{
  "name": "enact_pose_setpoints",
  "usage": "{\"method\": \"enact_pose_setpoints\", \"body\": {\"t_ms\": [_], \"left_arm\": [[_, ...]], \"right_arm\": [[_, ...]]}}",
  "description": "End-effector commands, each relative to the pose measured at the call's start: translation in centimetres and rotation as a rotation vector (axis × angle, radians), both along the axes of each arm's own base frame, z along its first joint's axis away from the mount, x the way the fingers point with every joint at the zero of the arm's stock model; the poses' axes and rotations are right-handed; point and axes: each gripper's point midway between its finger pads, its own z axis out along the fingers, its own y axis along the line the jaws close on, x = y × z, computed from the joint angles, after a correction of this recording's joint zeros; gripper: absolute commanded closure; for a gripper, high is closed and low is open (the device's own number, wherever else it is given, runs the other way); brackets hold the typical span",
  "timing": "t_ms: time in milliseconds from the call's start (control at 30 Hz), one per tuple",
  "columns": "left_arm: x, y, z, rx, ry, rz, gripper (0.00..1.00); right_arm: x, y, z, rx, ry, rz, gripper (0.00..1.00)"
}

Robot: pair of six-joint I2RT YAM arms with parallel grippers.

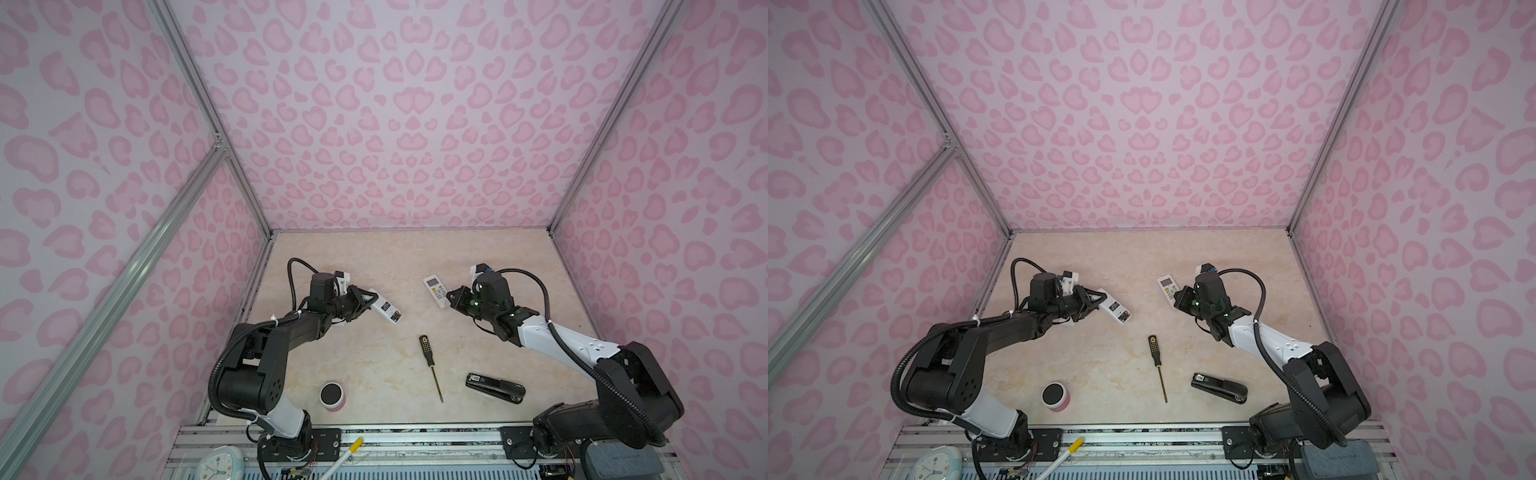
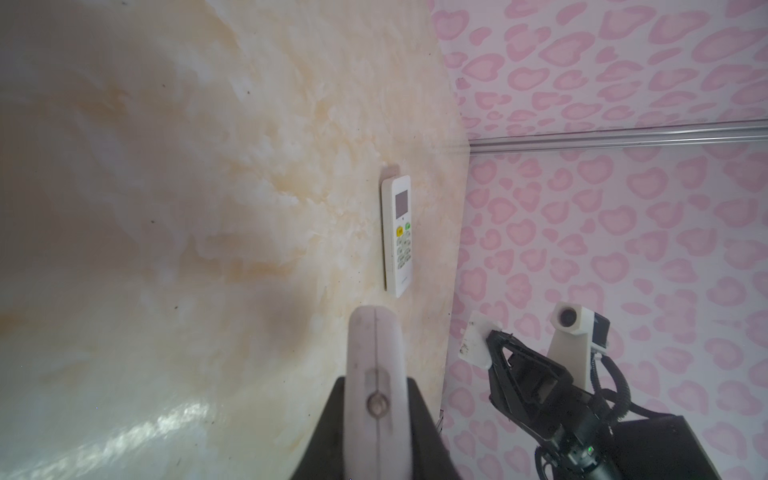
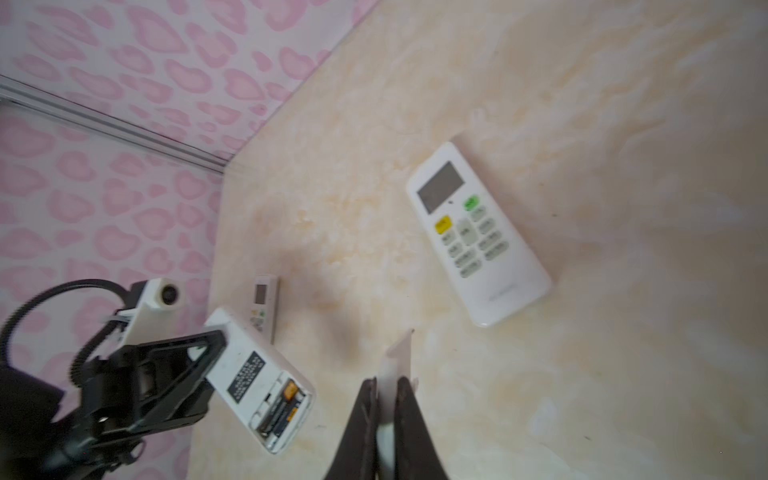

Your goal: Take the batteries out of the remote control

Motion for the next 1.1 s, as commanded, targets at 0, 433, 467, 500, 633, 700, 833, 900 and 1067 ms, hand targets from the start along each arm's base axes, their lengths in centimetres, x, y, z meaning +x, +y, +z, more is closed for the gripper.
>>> {"method": "enact_pose_setpoints", "body": {"t_ms": [0, 433, 467, 500, 633, 700, 833, 900, 1067], "left_arm": [[0.0, -1.3, -0.9, -0.005, -0.002, -0.065, 0.97], [0.5, -2.1, -4.6, 0.049, 0.066, -0.101, 0.89], [0.6, -2.1, -4.7, 0.058, 0.066, -0.102, 0.86], [0.6, -2.0, -4.9, 0.066, 0.069, -0.101, 0.83], [0.5, -1.7, -5.2, 0.097, 0.072, -0.100, 0.74], [0.4, -1.4, -5.4, 0.126, 0.070, -0.099, 0.68], [0.0, -0.6, -5.9, 0.209, 0.094, -0.107, 0.57], [0.0, -0.2, -6.0, 0.248, 0.095, -0.104, 0.52], [-0.5, 0.0, -6.9, 0.375, 0.113, -0.136, 0.37]], "right_arm": [[-1.9, -4.5, -3.3, -0.354, 0.098, 0.029, 0.88], [-1.3, -9.1, -6.0, -0.789, 0.277, 0.051, 0.86], [-1.4, -8.6, -5.8, -0.768, 0.263, 0.057, 0.85], [-1.5, -8.2, -5.6, -0.746, 0.248, 0.061, 0.84], [-2.2, -6.5, -4.8, -0.687, 0.211, 0.079, 0.80], [-2.7, -5.2, -4.5, -0.658, 0.200, 0.102, 0.76], [-4.1, -2.0, -4.5, -0.607, 0.188, 0.170, 0.66], [-4.9, 0.0, -4.8, -0.573, 0.188, 0.211, 0.61], [-6.9, 4.1, -5.7, -0.510, 0.198, 0.298, 0.51]]}}
